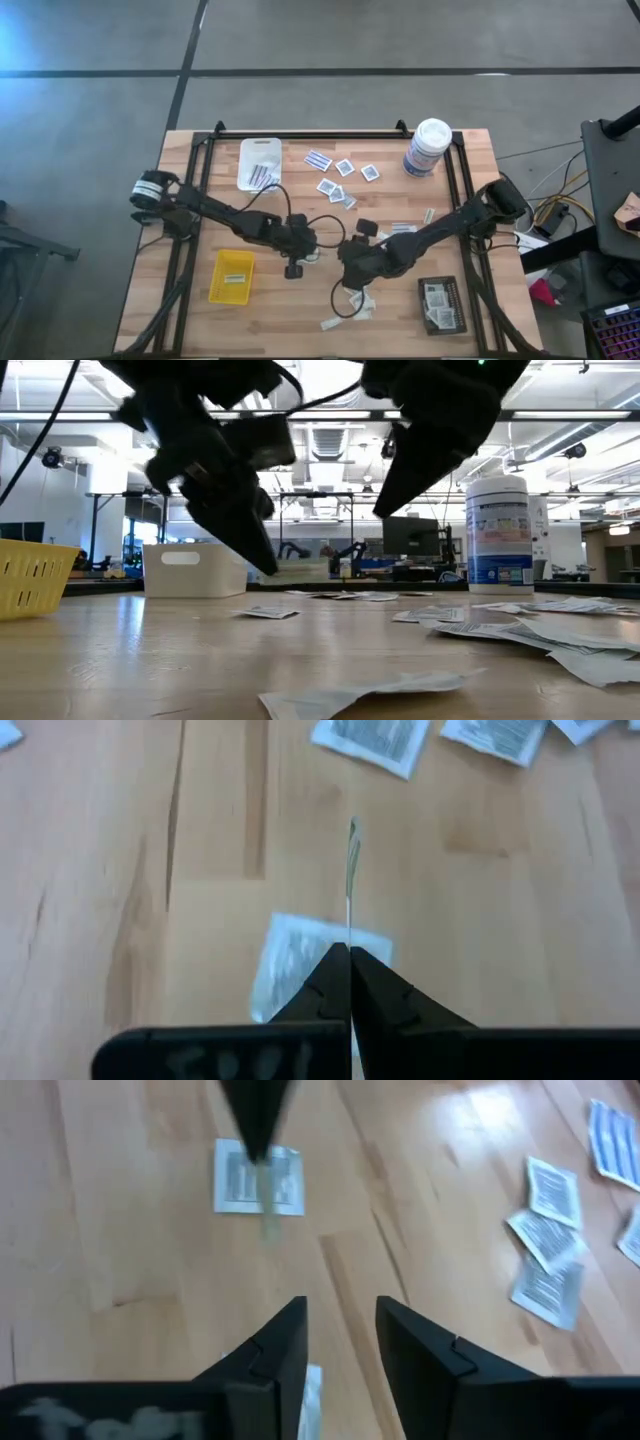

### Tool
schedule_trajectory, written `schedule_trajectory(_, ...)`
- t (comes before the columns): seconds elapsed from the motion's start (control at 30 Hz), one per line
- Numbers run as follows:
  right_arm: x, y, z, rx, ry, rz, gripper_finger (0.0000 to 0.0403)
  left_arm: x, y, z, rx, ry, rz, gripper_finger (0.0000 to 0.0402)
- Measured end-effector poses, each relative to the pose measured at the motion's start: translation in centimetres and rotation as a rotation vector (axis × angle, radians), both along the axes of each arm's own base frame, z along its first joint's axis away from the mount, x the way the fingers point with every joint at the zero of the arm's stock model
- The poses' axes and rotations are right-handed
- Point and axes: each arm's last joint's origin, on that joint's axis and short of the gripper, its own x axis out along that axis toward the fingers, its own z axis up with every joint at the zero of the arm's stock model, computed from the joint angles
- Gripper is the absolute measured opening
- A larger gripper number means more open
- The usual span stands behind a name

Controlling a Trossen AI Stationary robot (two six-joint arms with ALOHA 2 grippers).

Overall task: Pick & Place First Aid Supplies
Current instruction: Put the green bandage into the yellow bin

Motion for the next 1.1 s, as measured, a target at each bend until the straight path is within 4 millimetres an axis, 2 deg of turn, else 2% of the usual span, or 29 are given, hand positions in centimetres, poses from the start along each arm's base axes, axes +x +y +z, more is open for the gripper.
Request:
schedule_trajectory(0.23,-1.4,-0.5,1.8,0.025,-0.005,-0.058,0.0132,-2.6,-1.7,2.1,-0.024,0.072,-0.009,0.0000)
schedule_trajectory(0.47,-1.6,-0.6,1.5,0.020,0.007,-0.063,0.0123,-6.2,-3.5,4.6,-0.046,0.134,-0.005,0.0000)
schedule_trajectory(0.7,-1.9,-0.7,1.0,0.023,0.015,-0.078,0.0110,-10.0,-4.4,6.7,-0.081,0.207,0.049,0.0000)
schedule_trajectory(0.93,-2.1,-0.8,0.6,0.017,0.026,-0.078,0.0105,-13.0,-4.3,7.6,-0.102,0.321,0.153,0.0000)
schedule_trajectory(1.1,-2.1,-0.8,0.5,0.018,0.024,-0.077,0.0110,-13.9,-4.5,7.0,-0.101,0.386,0.215,0.0000)
